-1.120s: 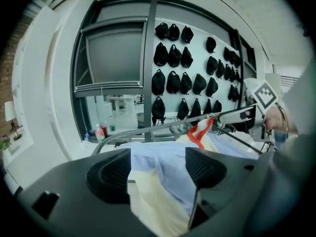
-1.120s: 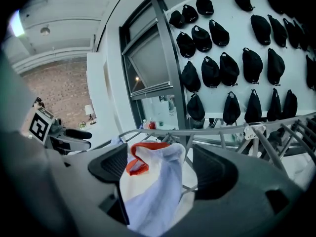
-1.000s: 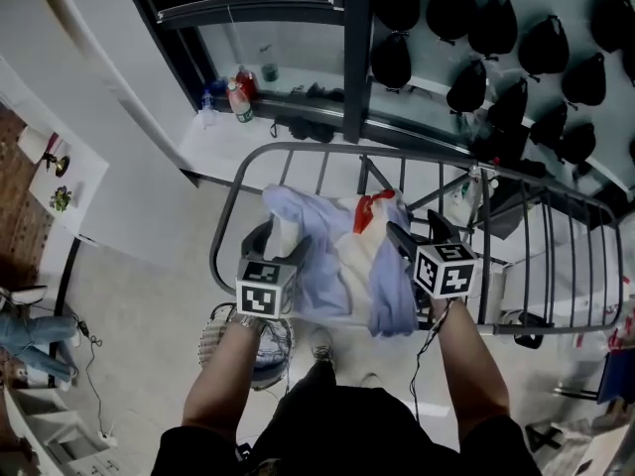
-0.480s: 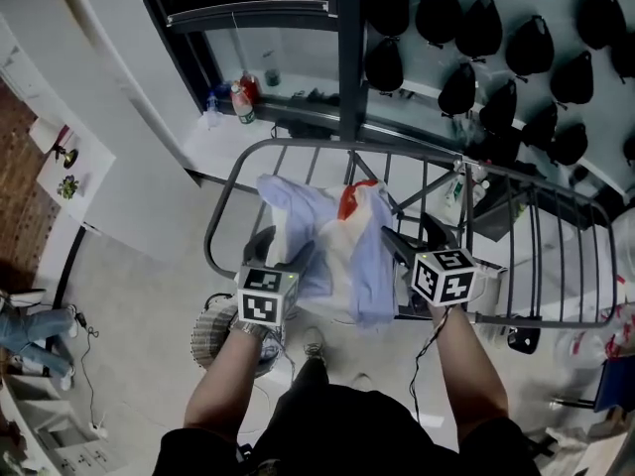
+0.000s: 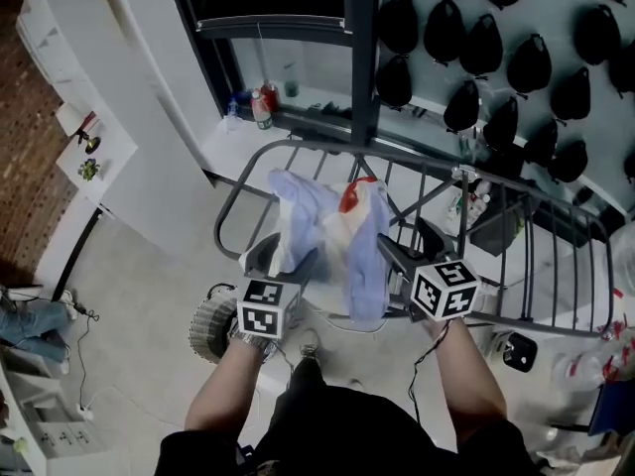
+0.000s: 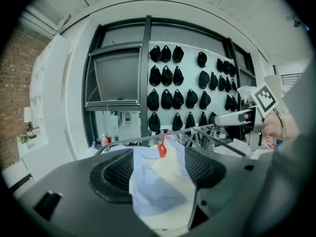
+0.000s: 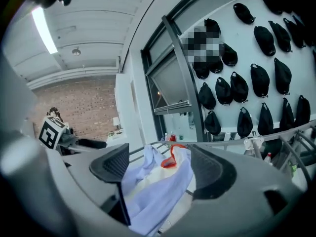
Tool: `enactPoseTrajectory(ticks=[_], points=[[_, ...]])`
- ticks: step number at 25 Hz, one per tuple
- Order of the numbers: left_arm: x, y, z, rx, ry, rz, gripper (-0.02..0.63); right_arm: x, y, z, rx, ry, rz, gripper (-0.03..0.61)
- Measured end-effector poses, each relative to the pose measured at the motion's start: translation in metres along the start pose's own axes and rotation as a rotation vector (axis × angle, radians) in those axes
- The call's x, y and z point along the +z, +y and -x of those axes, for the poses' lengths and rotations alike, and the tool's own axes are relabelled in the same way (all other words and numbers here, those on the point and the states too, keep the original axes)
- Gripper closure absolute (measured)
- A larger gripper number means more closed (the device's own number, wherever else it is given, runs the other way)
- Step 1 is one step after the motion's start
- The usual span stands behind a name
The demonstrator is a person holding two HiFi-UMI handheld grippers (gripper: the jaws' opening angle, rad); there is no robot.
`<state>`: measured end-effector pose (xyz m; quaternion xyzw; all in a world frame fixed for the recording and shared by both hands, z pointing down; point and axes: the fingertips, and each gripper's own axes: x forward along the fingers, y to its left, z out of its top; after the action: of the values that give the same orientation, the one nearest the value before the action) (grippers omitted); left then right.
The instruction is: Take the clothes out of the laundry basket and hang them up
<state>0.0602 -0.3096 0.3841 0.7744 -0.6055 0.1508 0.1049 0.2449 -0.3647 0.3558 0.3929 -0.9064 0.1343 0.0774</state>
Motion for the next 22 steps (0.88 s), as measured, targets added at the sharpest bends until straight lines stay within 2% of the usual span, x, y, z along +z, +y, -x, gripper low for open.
enactPoseTrajectory(ticks=[5, 9, 10, 11, 12, 13, 16, 22], points=[[0.003, -0.023, 0.043, 0.043, -0.036, 0.010, 0.320, 0.008, 0.024, 0.033, 0.074, -0.048, 0.029, 0.241], [0.001, -0.028, 0.075, 0.111, -0.071, 0.031, 0.442, 0.012, 0.040, 0.050, 0.125, -0.077, 0.037, 0.306], [0.001, -0.026, 0.083, 0.133, -0.084, 0.045, 0.491, 0.012, 0.044, 0.053, 0.140, -0.084, 0.036, 0.337], [0.000, -0.024, 0.091, 0.154, -0.097, 0.063, 0.545, 0.012, 0.050, 0.055, 0.157, -0.092, 0.033, 0.400], [-0.001, -0.022, 0.099, 0.169, -0.108, 0.082, 0.589, 0.013, 0.055, 0.057, 0.175, -0.100, 0.027, 0.482], [-0.002, -0.020, 0.107, 0.179, -0.116, 0.100, 0.594, 0.013, 0.062, 0.058, 0.195, -0.108, 0.020, 0.561], [-0.004, -0.012, 0.131, 0.206, -0.135, 0.131, 0.601, 0.013, 0.086, 0.060, 0.256, -0.120, 0.010, 0.571], [-0.018, 0.012, 0.170, 0.246, -0.131, 0.107, 0.601, 0.009, 0.141, 0.048, 0.340, -0.116, 0.024, 0.572]])
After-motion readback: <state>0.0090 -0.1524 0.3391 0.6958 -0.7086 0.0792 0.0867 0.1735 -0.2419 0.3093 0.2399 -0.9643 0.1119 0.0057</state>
